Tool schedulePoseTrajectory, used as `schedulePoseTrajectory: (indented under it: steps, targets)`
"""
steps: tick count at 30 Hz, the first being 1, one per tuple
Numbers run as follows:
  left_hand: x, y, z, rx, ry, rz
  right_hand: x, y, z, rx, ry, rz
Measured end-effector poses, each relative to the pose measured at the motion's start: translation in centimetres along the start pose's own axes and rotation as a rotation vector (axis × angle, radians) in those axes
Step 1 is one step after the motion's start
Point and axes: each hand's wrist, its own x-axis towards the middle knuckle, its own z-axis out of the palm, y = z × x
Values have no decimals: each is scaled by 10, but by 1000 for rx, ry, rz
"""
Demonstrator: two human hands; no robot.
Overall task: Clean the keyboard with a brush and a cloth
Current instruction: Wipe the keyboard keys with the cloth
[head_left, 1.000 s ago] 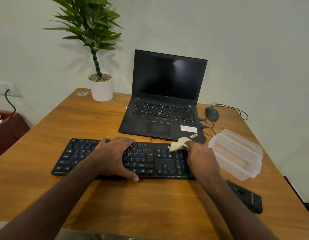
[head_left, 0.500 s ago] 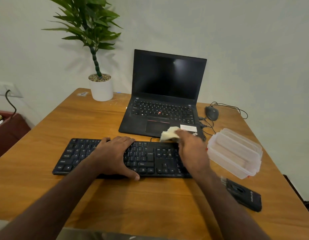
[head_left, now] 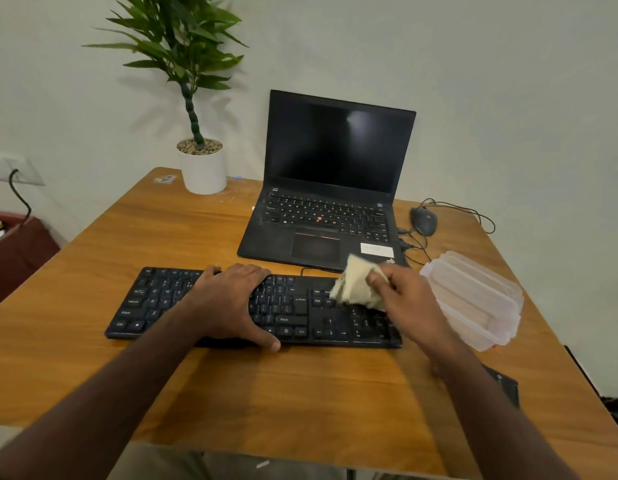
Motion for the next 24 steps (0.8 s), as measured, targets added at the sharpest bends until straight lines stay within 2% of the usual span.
schedulePoseTrajectory:
  steps: [2,3,5,8,9,13,15,17,19,21,24]
  targets:
    - [-1,3,-1,7,-3,-12,8,-6,6,44,289,-17]
    - [0,6,-1,12,-2,-19,8,-12,13,-16,355,-50]
    - [1,12,1,11,1,-33,3,-19,33,-200,289,-126]
    - [3,23,4,7,30,-50,-13,-27,67,-492,15,-175]
    - [3,24,5,6,40,-54,-17,-29,73,-511,-14,-187]
    - [-3,20,9,-48,52,-41,-3,-47,56,-243,147,-110]
    - [-10,12,8,-72,85,-33,6,-54,45,-64,230,-12]
    - [-24,-4,3,-111,146,-44,11,-60,39,404,165,234]
    - [-45,-32,-2,-180,201,-83,10,-67,42,818,-26,470]
    - [-67,-68,-3,-263,210,-150,7,-68,55,861,-166,506]
    - [-93,-116,8,-330,146,-215,5,-71,86,648,-174,312]
